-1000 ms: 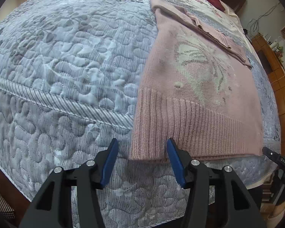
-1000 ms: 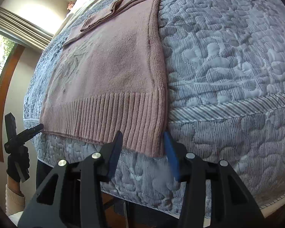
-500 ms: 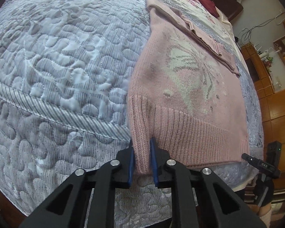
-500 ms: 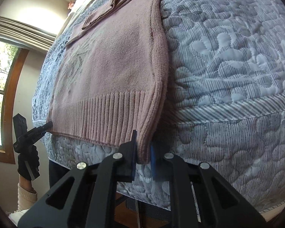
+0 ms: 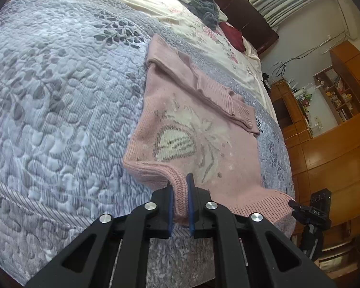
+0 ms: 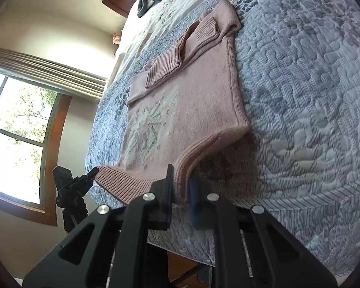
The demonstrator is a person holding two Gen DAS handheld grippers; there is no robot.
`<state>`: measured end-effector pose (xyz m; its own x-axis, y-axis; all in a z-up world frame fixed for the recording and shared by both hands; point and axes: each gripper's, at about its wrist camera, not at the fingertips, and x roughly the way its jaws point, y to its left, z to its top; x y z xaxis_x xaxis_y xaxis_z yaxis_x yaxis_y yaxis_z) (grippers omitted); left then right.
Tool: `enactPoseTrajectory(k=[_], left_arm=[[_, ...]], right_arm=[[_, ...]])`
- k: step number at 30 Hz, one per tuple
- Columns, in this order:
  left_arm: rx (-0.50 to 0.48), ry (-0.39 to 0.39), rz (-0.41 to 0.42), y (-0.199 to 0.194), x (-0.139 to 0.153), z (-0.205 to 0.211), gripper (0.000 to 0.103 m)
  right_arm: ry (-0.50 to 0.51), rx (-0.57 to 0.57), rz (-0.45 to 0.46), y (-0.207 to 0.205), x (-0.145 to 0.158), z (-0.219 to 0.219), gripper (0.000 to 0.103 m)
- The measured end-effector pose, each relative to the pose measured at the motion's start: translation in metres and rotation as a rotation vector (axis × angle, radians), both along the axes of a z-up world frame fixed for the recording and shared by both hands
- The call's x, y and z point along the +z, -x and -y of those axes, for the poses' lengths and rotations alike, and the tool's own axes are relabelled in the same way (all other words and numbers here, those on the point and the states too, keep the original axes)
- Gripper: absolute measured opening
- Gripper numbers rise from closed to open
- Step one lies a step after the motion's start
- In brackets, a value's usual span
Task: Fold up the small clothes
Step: 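Grasp the ribbed hem corners with both tools and lift them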
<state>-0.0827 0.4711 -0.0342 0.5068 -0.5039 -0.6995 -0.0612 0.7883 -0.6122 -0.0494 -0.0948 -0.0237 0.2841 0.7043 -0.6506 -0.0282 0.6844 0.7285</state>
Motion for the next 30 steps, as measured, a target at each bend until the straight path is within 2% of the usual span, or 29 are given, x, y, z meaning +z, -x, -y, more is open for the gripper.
enactPoseTrajectory(k=[7, 18, 23, 30], left_arm=[[0.055, -0.035, 0.011, -0.046, 0.006, -0.007, 0.009], [0.105, -0.092, -0.050, -0.110, -0.027, -0.004, 0.009], [0.111, -0.113, -0.084, -0.128, -0.044, -0.001, 0.010], [0.114, -0.093, -0.093, -0.133, -0.056, -0.004, 0.014]], right_arm=[[-0.021, -0.058, -0.042, -0.047, -0.005, 0.010, 0.010], [0.008, -0.115, -0.156, -0.121, -0.039, 0.006, 0.010], [0.018, -0.138, -0.198, -0.142, -0.056, 0.002, 0.010], [0.045, -0.136, -0.208, -0.154, -0.063, -0.003, 0.013]])
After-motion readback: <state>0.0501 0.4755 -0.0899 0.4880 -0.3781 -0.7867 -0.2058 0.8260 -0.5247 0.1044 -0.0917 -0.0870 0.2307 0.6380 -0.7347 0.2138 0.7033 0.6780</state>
